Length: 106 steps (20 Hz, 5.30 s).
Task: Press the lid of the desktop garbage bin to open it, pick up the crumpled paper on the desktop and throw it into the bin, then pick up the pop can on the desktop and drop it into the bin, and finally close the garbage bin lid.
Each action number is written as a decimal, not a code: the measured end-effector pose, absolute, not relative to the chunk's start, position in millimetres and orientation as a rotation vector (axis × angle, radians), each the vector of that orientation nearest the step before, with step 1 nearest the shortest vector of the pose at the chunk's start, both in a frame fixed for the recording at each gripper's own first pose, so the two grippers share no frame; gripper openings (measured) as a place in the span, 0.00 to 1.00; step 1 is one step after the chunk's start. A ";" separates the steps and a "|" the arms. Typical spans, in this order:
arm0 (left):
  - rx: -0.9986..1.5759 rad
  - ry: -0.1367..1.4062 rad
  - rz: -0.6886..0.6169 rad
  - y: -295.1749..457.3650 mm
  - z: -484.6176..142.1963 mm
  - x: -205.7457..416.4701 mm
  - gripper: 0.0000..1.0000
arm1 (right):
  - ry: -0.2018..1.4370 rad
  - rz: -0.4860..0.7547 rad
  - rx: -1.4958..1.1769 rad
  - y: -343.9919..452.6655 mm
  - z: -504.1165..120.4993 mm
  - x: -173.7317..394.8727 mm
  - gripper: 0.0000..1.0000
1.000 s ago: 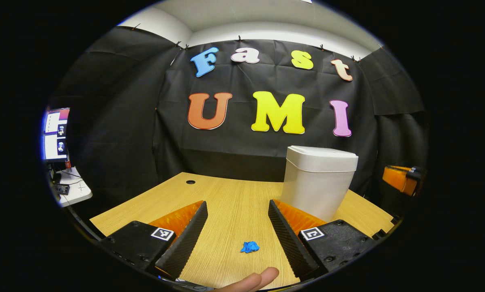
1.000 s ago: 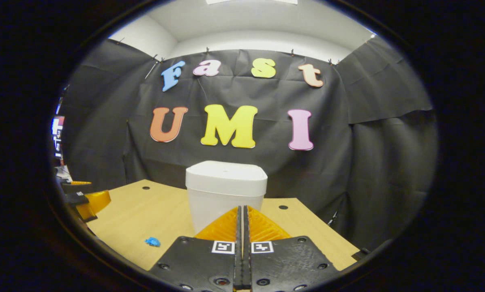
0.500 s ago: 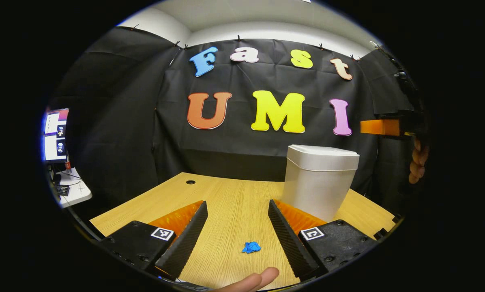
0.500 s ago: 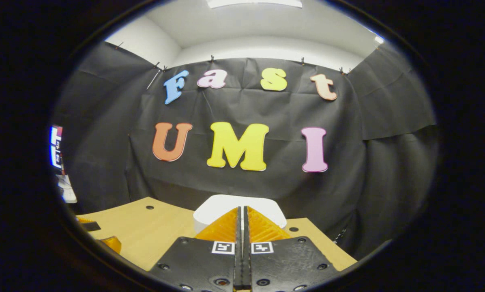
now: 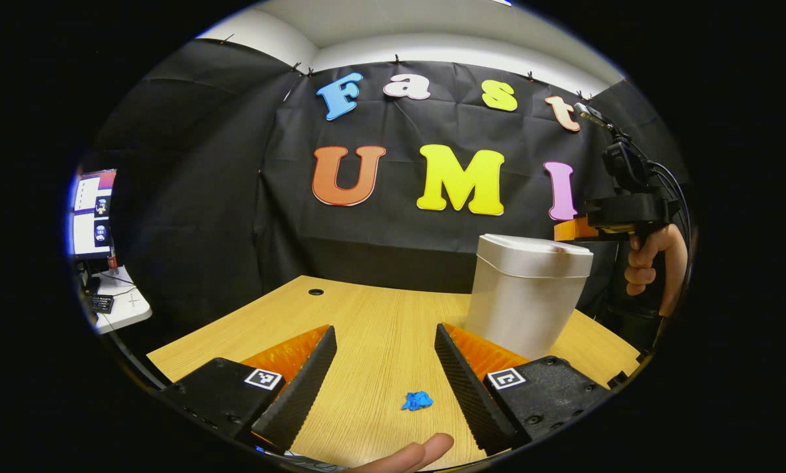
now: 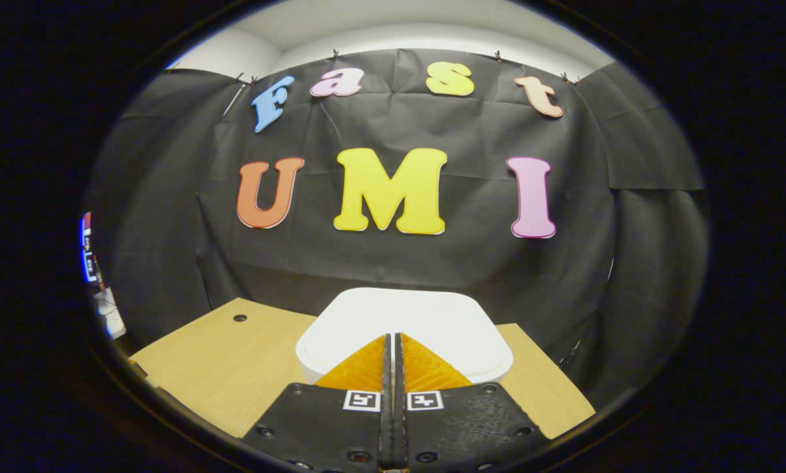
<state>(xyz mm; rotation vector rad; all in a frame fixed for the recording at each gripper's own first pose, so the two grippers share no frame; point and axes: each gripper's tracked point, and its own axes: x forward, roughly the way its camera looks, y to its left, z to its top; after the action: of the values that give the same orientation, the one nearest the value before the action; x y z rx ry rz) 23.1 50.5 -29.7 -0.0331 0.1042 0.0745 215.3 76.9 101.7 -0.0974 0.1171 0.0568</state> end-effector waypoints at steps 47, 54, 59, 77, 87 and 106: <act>0.004 0.540 -0.042 3.9 -183.9 70.2 0.98 | -0.036 0.227 -0.097 9.6 53.1 10.2 0.83; -0.006 0.662 -0.105 -10.7 -219.6 70.4 0.98 | 0.043 0.227 -0.137 10.2 18.1 21.7 0.95; 0.051 0.703 -0.084 -9.6 -243.2 68.8 0.96 | 0.082 0.206 -0.117 1.3 3.8 28.9 0.95; 0.083 0.663 -0.051 7.4 -240.5 79.2 0.36 | 0.258 0.164 -0.050 -13.9 -90.8 53.6 0.96; 0.028 0.503 -0.039 12.4 -172.4 75.5 0.35 | 0.342 0.171 -0.145 25.4 -139.6 65.4 0.97; 0.046 0.343 -0.060 2.9 -126.8 60.9 0.35 | 0.378 0.145 -0.103 41.2 -155.1 123.7 0.82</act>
<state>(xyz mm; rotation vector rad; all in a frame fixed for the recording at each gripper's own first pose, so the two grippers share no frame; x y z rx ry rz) 60.9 2.9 -126.8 0.0459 0.3426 -0.0599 123.7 41.2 -155.1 -0.1029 0.3781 0.1447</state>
